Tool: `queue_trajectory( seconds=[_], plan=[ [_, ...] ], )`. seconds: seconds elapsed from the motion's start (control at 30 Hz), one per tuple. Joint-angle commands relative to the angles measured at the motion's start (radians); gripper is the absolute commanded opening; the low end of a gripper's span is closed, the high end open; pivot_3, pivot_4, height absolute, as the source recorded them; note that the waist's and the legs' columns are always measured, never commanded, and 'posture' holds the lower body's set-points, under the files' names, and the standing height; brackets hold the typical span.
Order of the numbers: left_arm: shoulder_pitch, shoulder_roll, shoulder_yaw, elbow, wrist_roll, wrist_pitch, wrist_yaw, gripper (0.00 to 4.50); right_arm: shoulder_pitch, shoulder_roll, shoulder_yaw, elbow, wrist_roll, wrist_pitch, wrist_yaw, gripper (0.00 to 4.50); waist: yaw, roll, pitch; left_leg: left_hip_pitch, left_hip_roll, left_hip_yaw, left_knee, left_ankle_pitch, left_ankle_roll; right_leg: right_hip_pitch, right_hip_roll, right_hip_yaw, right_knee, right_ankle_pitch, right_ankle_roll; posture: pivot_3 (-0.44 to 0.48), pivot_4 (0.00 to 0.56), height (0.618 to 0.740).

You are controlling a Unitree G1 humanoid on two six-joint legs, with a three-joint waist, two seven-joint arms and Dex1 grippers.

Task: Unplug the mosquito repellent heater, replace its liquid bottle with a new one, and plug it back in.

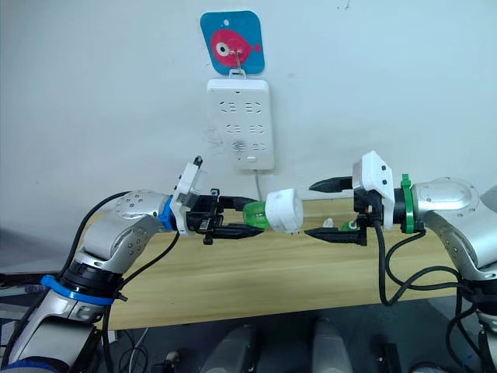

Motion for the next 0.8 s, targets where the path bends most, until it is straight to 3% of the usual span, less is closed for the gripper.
queue_trajectory(
  seconds=[0.03, 0.4, 0.6, 0.8],
  plan=[
    [-0.009, -0.023, 0.034, -0.046, 0.019, -0.004, -0.023, 2.22, -0.031, 0.025, 0.002, -0.037, 0.024, 0.044, 0.005, 4.49, 0.000, 0.000, 0.000, 0.000, 0.000, 0.000, 0.000, 0.000, 0.000, 0.000, 0.000, 0.000, 0.000, 0.000, 0.000, 0.106, 0.210, 0.740],
    [-0.004, -0.067, 0.058, -0.075, 0.053, 0.025, -0.028, 2.22, -0.068, 0.095, 0.013, -0.060, 0.045, 0.158, -0.007, 4.49, 0.001, 0.000, 0.000, 0.000, 0.000, 0.000, 0.000, 0.000, 0.000, 0.000, 0.000, 0.000, 0.000, 0.000, 0.000, 0.112, 0.219, 0.740],
    [0.004, -0.068, 0.067, -0.094, 0.055, 0.039, -0.027, 2.22, -0.072, 0.092, 0.003, -0.063, 0.075, 0.190, 0.025, 2.99, 0.001, 0.000, 0.000, 0.000, 0.000, 0.000, 0.000, 0.000, 0.000, 0.000, 0.000, 0.000, 0.000, 0.000, 0.000, 0.114, 0.218, 0.740],
    [0.002, -0.075, 0.073, -0.105, 0.063, 0.056, -0.020, 2.22, -0.068, 0.090, 0.012, -0.061, 0.054, 0.161, 0.048, 3.00, 0.001, 0.000, 0.000, 0.000, 0.000, 0.000, 0.000, 0.000, 0.000, 0.000, 0.000, 0.000, 0.000, 0.000, 0.000, 0.118, 0.217, 0.740]
  ],
)
